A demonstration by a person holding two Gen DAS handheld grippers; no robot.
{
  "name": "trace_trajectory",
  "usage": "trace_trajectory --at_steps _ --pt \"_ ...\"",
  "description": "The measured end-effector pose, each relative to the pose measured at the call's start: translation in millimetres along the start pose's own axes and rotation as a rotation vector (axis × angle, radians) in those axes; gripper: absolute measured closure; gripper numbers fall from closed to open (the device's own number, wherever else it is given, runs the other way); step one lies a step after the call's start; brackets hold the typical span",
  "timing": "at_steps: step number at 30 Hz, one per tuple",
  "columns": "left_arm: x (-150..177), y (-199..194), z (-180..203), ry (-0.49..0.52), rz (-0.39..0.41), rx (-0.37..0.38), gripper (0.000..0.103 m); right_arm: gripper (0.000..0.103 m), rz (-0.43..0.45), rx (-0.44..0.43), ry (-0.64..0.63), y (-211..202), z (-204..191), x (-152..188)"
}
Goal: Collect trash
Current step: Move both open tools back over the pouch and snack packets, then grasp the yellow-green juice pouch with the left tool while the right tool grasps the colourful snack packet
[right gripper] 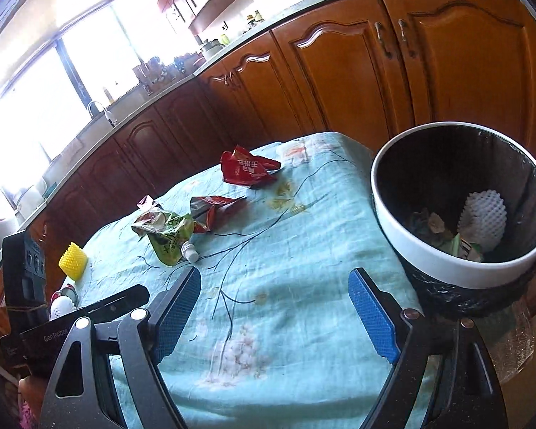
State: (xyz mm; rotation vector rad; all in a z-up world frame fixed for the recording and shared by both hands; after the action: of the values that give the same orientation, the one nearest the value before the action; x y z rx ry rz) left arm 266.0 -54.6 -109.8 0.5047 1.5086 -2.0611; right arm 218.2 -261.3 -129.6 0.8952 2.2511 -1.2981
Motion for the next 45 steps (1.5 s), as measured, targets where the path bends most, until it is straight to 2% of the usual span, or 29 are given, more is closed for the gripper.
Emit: trace_trajectory --at_steps 6,9,13,17,19,22,29,32,34,35,36,37,38,40,41,45 --pt "-4 1 -25 -0.066 -0.006 -0.016 0.027 0.017 -0.030 -0.013 -0.026 20 -19 2" --pt "-8 4 -35 -0.097 -0.010 -0.016 0.027 0.017 -0.072 -0.053 -0.007 33 -27 5" --pt "-21 11 -45 -0.128 -0.015 -0.012 0.027 0.017 -0.106 -0.075 0.016 50 -32 4" --pt "-40 19 -49 -0.163 -0.006 0.002 0.027 0.020 -0.103 -0.102 0.035 64 -38 -6" --pt "-50 23 -52 -0.172 0.003 -0.006 0.027 0.029 -0.093 -0.112 0.042 71 -40 -14" --pt "-63 31 -53 -0.193 0.008 0.003 0.027 0.038 -0.109 -0.139 0.082 87 -41 -22" --pt "-79 65 -60 -0.263 -0.027 0.018 0.027 0.043 -0.159 -0.159 0.114 129 -45 -34" --pt "-83 78 -64 -0.283 -0.033 0.019 0.028 0.053 -0.188 -0.166 0.132 146 -46 -34" --pt "-85 84 -66 -0.281 -0.032 0.010 0.029 0.068 -0.201 -0.169 0.134 155 -47 -35" --pt "-86 86 -66 -0.277 -0.032 0.007 0.035 0.074 -0.206 -0.163 0.132 158 -46 -34" --pt "-86 89 -65 -0.271 -0.034 0.005 0.040 0.088 -0.214 -0.158 0.128 161 -46 -33" --pt "-85 92 -64 -0.265 -0.040 0.008 0.053 0.097 -0.217 -0.160 0.126 162 -46 -33" --pt "-85 95 -60 -0.261 -0.043 0.030 0.063 0.098 -0.215 -0.158 0.125 162 -45 -32" --pt "-87 94 -55 -0.256 -0.033 0.065 0.074 0.101 -0.201 -0.159 0.120 157 -44 -31" --pt "-88 93 -52 -0.242 -0.025 0.068 0.085 0.101 -0.192 -0.161 0.119 153 -43 -30" --pt "-83 81 -43 -0.199 -0.010 0.076 0.091 0.101 -0.166 -0.165 0.117 129 -38 -28"
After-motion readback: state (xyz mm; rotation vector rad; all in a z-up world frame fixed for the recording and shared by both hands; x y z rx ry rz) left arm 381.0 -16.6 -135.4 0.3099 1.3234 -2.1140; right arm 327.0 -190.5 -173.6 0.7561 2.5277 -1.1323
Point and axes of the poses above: each gripper's, at about its wrist camera, not at the fingertips, and y roughly the way its jaws point, z to its right, x to its underside, the point moved 10 cm from there along y, roughly the way its jaws point, and after that the axes turned 6 degrees about -x, right-handed, at the moved point
